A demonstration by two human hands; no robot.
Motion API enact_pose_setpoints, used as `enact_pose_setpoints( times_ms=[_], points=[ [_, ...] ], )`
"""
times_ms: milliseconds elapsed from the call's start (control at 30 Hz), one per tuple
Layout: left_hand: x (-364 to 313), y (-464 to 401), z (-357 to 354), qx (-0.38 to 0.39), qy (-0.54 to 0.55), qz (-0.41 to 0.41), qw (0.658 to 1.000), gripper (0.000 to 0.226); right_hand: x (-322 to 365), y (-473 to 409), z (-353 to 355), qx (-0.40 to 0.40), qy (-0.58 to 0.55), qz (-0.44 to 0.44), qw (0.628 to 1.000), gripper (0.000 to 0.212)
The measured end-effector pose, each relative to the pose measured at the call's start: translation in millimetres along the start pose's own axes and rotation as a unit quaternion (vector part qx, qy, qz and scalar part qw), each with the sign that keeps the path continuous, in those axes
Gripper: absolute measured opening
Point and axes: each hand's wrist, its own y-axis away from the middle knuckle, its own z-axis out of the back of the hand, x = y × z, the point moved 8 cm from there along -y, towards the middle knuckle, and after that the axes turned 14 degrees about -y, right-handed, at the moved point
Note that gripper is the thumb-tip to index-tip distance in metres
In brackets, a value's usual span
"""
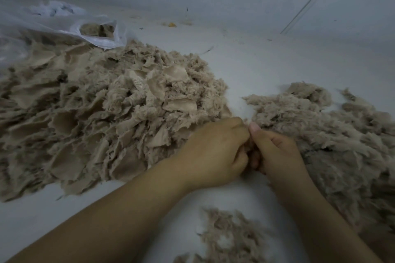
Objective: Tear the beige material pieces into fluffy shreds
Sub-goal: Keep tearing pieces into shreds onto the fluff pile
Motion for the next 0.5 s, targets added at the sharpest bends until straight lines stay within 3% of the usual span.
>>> enact_pose_setpoints(
  times_ms=[67,167,233,300,400,500],
  points=[
    [6.0,0.0,-3.1,-0.012,0.1,0.04,0.994,0.015,-2.2,-0.3,-1.6,0.018,-0.014,-0.019,1.0,0.048],
    [39.1,3.7,1.4,-0.091,0.187,0.207,0.956,0.012,-6.3,0.7,-0.9,0.016,-0.051,-0.046,0.998,0.048],
    [54.0,7.0,-9.7,-0.049,0.224,0.282,0.932,0.013,-8.5,0.7,1.4,0.006,-0.053,-0.055,0.997,0.047],
    [53.0,7.9,-21.3,0.006,0.285,0.293,0.913,0.019,-11.8,-0.1,1.8,0.006,-0.048,-0.063,0.997,0.044],
    [50.8,8.2,-24.1,-0.016,0.372,0.293,0.881,0.022,-13.1,1.2,1.3,0.005,-0.058,-0.076,0.995,0.039],
    [54.9,11.3,-26.7,-0.028,0.427,0.322,0.844,0.026,-9.2,1.3,0.8,0.018,0.003,-0.047,0.999,0.042]
  ],
)
